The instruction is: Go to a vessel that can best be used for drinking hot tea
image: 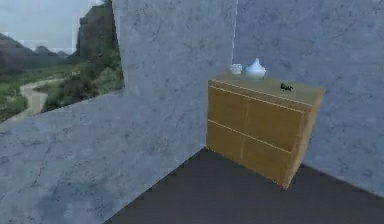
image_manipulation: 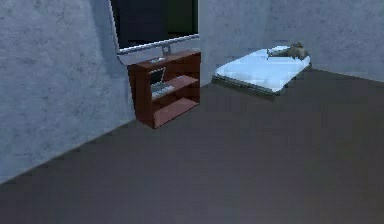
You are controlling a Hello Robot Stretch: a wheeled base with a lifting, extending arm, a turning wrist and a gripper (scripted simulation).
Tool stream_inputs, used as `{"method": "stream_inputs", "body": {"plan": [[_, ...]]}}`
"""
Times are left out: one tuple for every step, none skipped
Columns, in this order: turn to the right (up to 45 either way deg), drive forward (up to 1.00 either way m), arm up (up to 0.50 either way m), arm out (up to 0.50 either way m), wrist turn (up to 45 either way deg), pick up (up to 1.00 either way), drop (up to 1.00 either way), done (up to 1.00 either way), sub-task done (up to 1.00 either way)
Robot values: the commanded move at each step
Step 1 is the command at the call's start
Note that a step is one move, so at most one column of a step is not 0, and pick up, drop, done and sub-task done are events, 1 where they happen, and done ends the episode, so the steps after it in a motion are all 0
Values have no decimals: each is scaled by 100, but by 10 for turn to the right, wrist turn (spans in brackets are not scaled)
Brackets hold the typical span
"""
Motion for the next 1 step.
{"method": "stream_inputs", "body": {"plan": [[60,0,0,0,0,0,0,0,0]]}}
